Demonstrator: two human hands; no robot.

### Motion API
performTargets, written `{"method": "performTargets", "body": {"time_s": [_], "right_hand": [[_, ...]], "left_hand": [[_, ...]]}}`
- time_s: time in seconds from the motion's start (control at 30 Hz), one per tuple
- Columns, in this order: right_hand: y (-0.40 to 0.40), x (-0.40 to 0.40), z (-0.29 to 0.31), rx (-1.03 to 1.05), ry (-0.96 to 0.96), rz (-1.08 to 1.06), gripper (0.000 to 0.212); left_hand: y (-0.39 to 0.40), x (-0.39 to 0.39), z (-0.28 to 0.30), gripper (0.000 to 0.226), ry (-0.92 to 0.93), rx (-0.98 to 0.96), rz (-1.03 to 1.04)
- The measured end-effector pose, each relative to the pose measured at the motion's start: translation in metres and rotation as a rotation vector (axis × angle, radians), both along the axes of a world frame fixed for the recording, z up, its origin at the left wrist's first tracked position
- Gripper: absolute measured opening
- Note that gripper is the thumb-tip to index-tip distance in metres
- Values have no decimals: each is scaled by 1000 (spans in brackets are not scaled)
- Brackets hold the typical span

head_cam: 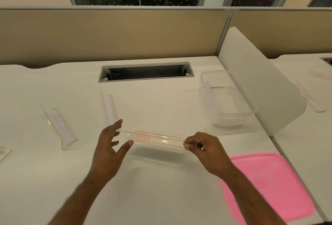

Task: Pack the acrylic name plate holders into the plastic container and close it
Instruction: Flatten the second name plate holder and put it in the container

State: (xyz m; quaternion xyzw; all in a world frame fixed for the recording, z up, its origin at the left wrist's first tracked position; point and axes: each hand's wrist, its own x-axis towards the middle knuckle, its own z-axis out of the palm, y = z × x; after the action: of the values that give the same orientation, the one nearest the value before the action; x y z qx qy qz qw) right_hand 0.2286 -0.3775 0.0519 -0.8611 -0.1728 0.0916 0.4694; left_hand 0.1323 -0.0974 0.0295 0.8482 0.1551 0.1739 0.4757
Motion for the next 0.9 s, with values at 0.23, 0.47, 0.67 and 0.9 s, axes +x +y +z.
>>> {"method": "performTargets", "body": {"time_s": [0.23,0.47,0.67,0.9], "right_hand": [[15,-15,19,-157,-114,132,7],[37,-26,32,-107,-164,199,5],[44,-34,33,-26,-147,204,5],[42,-36,37,80,-262,101,36]], "left_hand": [[-15,-17,43,67,-85,501,-212],[-36,-16,56,25,2,637,-344],[-25,-22,56,19,47,610,-272],[-9,-23,64,19,43,578,-223]]}}
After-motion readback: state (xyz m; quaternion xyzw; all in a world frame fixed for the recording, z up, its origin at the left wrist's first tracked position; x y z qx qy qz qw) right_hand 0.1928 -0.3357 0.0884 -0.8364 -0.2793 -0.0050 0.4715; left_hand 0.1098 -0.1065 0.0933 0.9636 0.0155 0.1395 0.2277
